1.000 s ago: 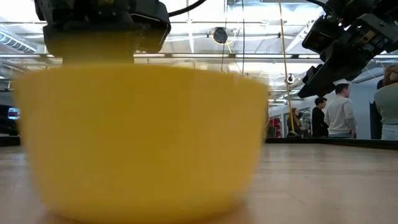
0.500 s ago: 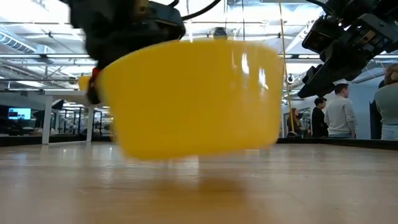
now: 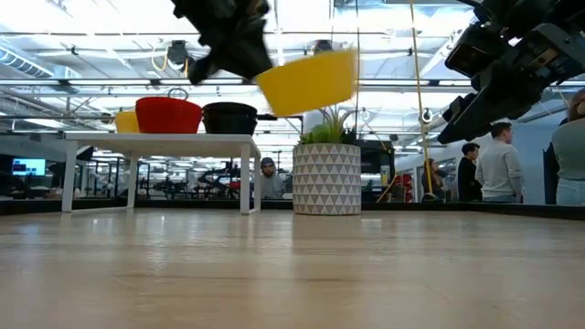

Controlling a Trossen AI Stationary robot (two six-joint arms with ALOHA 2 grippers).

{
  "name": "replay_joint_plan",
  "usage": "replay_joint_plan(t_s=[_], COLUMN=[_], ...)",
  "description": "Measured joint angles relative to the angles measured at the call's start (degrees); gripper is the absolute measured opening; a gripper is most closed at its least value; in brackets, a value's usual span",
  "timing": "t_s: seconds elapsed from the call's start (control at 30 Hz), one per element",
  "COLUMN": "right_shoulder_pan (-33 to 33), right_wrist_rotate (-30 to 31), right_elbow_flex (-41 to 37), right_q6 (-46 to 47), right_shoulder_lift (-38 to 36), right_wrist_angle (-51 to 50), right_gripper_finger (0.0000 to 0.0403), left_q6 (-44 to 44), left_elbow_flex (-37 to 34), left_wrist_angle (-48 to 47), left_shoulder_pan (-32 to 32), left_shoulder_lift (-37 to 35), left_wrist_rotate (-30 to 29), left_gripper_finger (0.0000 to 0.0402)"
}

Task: Pick & Place Mini bowls
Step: Stack the yellow bowl on top of the other yellow bowl on the shelf

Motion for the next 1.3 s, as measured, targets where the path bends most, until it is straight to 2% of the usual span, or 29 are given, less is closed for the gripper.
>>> replay_joint_plan(t_s=[0.33,0.47,0.57,0.87,1.3], right_shoulder_pan=[0.01,0.0,0.01,-0.04,-0.04], right_wrist_rotate=[0.02,0.02,0.02,0.26,0.31], right_elbow_flex=[0.0,0.0,0.0,0.0,0.0], right_q6=[-7.62,-8.82,-9.36,-12.08,-14.11], right_shoulder_lift=[0.02,0.02,0.02,0.02,-1.08], right_wrist_angle=[0.33,0.09,-0.04,-0.07,0.26], right_gripper_finger=[0.016,0.016,0.016,0.016,0.016], left_q6=[11.83,14.15,12.7,6.3,-1.26], left_elbow_flex=[-0.04,-0.04,-0.04,-0.07,-0.07], left_wrist_angle=[-4.68,-7.22,-10.19,-22.64,-38.13], left_shoulder_pan=[17.9,23.99,28.19,37.8,46.71], left_shoulder_lift=[-18.36,-23.39,-25.77,-26.74,-27.5], left_wrist_rotate=[-13.37,-20.48,-23.56,-25.05,-25.14], left_gripper_finger=[0.0009,0.0012,0.0006,0.0012,0.0012])
